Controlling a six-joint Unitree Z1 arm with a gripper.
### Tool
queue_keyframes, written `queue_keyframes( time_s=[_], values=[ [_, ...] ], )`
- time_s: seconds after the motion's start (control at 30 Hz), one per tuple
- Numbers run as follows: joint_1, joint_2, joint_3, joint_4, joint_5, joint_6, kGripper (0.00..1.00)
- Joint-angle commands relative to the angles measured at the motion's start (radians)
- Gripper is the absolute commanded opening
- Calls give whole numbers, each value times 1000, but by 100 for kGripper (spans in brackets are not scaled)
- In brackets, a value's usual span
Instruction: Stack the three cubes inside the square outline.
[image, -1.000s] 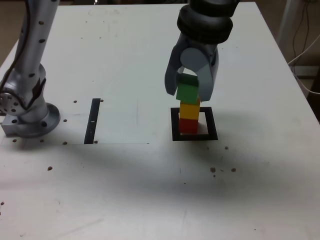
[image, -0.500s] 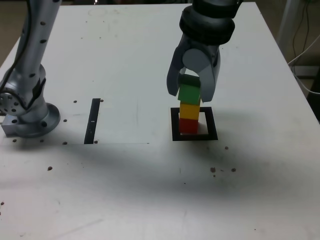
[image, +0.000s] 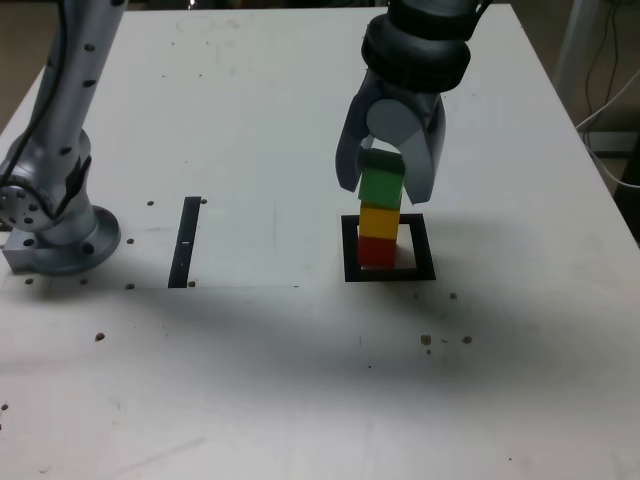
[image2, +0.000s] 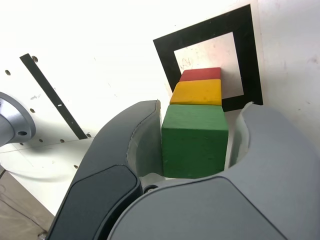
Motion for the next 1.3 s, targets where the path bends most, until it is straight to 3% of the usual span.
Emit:
queue_keyframes(
  time_s=[0.0, 0.1, 0.2, 0.63, 0.97, 1.27],
  values=[
    [11, 3, 8, 4, -5, 3, 76],
    [20, 2, 16, 5, -7, 3, 91],
    [23, -1, 20, 7, -5, 3, 99],
    [24, -65, 58, 10, -33, -7, 99],
    [24, -221, 95, 13, -40, -10, 99],
    [24, -382, 281, 7, -21, -10, 99]
  ],
)
